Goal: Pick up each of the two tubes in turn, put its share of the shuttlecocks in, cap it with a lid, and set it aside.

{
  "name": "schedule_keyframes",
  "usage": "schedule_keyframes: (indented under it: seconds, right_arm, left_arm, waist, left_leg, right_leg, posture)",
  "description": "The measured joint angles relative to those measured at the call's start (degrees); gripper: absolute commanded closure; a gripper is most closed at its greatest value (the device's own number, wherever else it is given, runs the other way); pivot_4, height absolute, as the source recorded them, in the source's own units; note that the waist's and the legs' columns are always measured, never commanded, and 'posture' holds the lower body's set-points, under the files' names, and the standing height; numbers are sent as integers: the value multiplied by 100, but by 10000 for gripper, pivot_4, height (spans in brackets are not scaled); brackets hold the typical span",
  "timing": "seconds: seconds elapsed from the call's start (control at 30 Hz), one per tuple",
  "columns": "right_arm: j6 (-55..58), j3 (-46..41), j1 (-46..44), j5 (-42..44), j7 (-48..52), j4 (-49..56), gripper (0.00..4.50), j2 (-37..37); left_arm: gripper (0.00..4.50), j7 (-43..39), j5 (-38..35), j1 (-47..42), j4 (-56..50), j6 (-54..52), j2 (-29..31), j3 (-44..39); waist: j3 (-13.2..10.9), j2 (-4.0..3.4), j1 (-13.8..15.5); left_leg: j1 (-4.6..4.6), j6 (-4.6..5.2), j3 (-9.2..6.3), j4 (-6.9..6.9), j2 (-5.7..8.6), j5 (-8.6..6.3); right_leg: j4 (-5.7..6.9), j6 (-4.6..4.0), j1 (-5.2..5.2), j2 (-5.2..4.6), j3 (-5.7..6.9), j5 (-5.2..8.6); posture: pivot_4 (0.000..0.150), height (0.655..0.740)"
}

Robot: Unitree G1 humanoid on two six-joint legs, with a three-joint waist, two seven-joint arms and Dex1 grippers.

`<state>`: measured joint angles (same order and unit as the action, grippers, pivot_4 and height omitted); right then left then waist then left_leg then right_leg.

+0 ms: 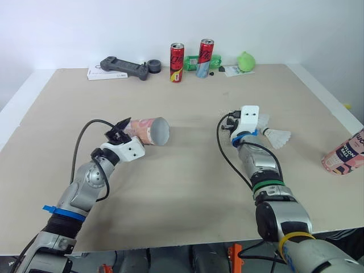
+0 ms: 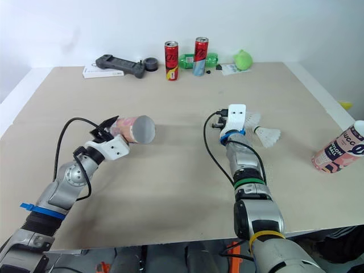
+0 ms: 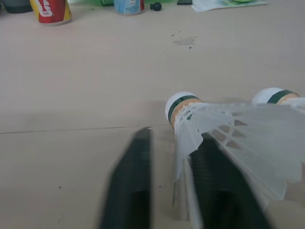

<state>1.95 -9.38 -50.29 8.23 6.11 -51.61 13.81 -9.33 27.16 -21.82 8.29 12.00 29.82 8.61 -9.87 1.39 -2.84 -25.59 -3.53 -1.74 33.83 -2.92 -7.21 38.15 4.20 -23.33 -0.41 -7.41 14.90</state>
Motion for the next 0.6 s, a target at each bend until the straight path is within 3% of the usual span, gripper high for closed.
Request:
schedule_keyframes:
  seconds: [0.27, 0.3, 0.4, 0.6]
  right_arm:
    - [-20, 12, 226, 119, 415, 522, 44505, 13]
    - [43, 39, 387, 180, 644, 892, 44505, 22]
    - [710, 654, 1523, 804, 2249, 3757, 44505, 529]
    - [1985, 1169, 1976, 1634, 3398, 6443, 44505, 1329]
  left_arm:
    - [10016, -16, 0, 40, -13, -105, -40, 47]
    - [10016, -32, 0, 60, -20, -121, -52, 57]
    - [10016, -236, -11, 105, -19, -312, -165, 160]
    - [10016, -407, -83, -9, 48, -510, -306, 190]
  waist:
    - [0, 0, 0]
    - [0, 0, 2]
    - [-2, -8, 21]
    - [-1, -7, 10]
  left_leg:
    - [0, 0, -2, -1, 1, 0]
    - [-2, 0, -4, -3, 2, 0]
    - [-14, -3, -17, -8, 9, -3]
    - [8, -1, -16, -4, 4, -1]
  right_leg:
    - [1, -1, 0, 0, 0, 1]
    - [1, -3, 1, 0, -1, 2]
    - [4, -10, -3, -1, 2, 7]
    - [5, 13, 9, 0, 6, 17]
  posture:
    - [1500, 7400]
    - [1500, 7400]
    - [1500, 7400]
    - [1500, 7400]
